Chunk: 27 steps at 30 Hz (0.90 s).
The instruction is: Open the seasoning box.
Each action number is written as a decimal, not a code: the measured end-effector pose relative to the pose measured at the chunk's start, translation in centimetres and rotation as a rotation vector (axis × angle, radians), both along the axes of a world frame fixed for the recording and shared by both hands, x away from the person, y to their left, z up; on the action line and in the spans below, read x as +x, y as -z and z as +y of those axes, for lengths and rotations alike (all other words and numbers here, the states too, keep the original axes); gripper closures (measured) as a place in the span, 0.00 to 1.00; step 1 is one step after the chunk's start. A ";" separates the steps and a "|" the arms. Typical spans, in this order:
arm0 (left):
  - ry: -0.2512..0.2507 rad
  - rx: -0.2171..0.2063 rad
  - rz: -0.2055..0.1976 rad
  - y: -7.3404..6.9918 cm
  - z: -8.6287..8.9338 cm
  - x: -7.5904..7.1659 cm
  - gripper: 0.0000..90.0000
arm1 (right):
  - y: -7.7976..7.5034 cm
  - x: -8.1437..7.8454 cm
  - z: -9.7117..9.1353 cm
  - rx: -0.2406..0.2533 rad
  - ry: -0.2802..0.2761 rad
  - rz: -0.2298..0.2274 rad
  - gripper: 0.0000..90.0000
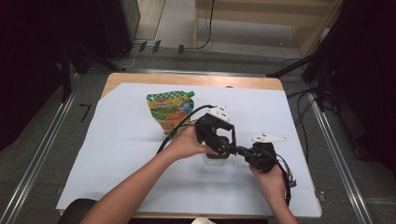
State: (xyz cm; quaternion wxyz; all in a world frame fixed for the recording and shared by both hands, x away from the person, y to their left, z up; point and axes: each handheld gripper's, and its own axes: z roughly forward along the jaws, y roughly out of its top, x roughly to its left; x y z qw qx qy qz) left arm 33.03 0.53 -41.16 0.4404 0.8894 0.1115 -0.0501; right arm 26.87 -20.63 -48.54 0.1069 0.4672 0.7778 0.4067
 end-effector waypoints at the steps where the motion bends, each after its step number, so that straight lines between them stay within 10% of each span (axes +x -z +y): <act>1: -0.003 0.003 -0.003 0.1 0.3 -0.1 0.12 | 0.0 0.0 0.0 0.000 0.000 -0.001 1.00; 7: -0.019 -0.005 -0.008 0.2 2.2 -0.2 0.20 | 0.0 0.0 0.0 -0.001 0.001 -0.001 1.00; 17: 0.004 -0.022 0.024 0.3 2.4 0.2 0.97 | 0.0 0.0 0.0 0.000 0.002 0.004 1.00; 27: 0.009 -0.026 0.053 0.7 0.4 0.6 0.99 | 0.0 -0.1 0.1 -0.009 0.004 -0.001 1.00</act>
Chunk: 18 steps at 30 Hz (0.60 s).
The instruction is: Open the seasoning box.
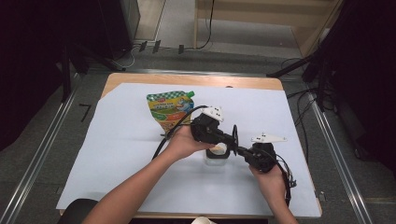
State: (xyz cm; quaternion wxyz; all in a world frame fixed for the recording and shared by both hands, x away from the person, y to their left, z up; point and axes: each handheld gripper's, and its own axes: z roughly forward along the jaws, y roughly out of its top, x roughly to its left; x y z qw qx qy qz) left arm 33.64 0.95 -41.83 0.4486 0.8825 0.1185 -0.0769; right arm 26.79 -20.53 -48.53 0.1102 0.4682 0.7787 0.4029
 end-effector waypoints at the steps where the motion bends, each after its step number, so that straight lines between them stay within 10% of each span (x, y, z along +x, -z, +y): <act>1: -0.003 0.001 0.011 0.1 -0.1 0.0 0.99 | 0.0 0.0 0.0 0.000 0.002 -0.001 1.00; 11: 0.028 0.036 0.102 0.4 0.4 0.6 0.78 | -0.6 -0.7 -0.2 0.002 -0.002 -0.019 1.00; 18: 0.023 0.035 0.082 -0.3 2.2 0.1 0.64 | -1.7 -2.8 -0.3 0.027 -0.040 -0.026 0.93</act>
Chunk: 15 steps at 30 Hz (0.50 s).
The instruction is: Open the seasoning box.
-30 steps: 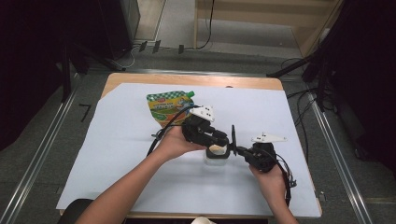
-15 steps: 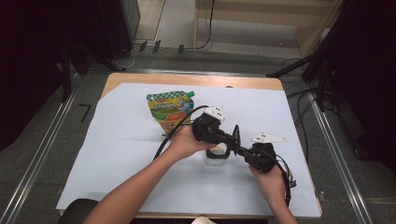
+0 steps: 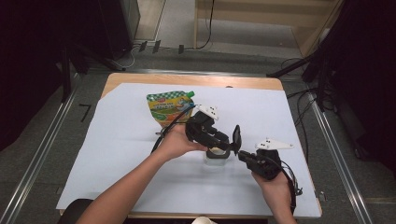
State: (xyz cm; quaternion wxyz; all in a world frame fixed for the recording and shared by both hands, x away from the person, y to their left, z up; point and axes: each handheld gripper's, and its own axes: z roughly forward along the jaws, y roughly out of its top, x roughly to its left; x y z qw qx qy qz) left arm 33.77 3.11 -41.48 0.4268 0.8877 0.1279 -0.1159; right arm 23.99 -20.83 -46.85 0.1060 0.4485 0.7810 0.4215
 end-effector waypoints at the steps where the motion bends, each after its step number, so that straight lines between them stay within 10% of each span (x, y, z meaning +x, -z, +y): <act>1: 0.005 0.002 0.000 0.0 0.3 0.0 0.62 | 0.0 -0.2 0.1 0.008 -0.011 0.004 0.91; 15: -0.074 0.001 0.013 0.2 4.4 -0.4 0.47 | 0.0 -2.4 3.6 0.086 -0.208 0.027 0.68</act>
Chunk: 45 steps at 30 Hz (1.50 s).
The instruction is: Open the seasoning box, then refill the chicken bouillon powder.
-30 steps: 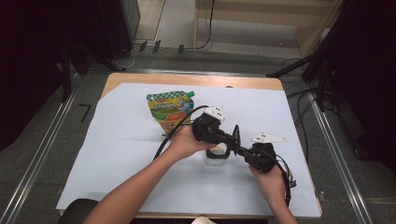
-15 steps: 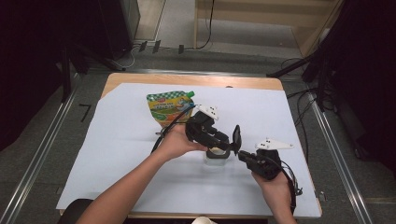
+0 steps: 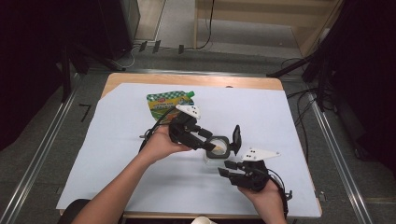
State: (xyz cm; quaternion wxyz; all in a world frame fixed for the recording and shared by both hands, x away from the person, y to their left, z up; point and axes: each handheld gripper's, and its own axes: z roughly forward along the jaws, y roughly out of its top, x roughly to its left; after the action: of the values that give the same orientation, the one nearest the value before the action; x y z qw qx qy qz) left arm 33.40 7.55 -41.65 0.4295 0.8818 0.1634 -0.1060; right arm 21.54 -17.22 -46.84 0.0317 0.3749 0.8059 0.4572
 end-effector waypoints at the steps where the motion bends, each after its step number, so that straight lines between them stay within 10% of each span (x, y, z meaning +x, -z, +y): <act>1: -0.005 0.005 -0.002 0.0 0.3 0.0 0.47 | 0.0 -0.1 0.2 0.002 -0.014 0.000 0.67; 18: -0.125 0.001 -0.015 -1.0 6.0 0.5 0.46 | 0.7 -0.1 4.4 -0.033 -0.168 -0.043 0.56; 45: -0.263 0.003 -0.040 -2.3 12.6 0.7 0.47 | 0.9 0.7 5.2 -0.026 -0.197 -0.056 0.55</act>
State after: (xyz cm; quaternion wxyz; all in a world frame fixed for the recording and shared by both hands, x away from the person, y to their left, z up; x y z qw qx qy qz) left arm 34.06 20.13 -39.36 0.4417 0.8553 0.2692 -0.0308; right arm 22.27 -11.99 -47.73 0.0139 0.2804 0.8434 0.4580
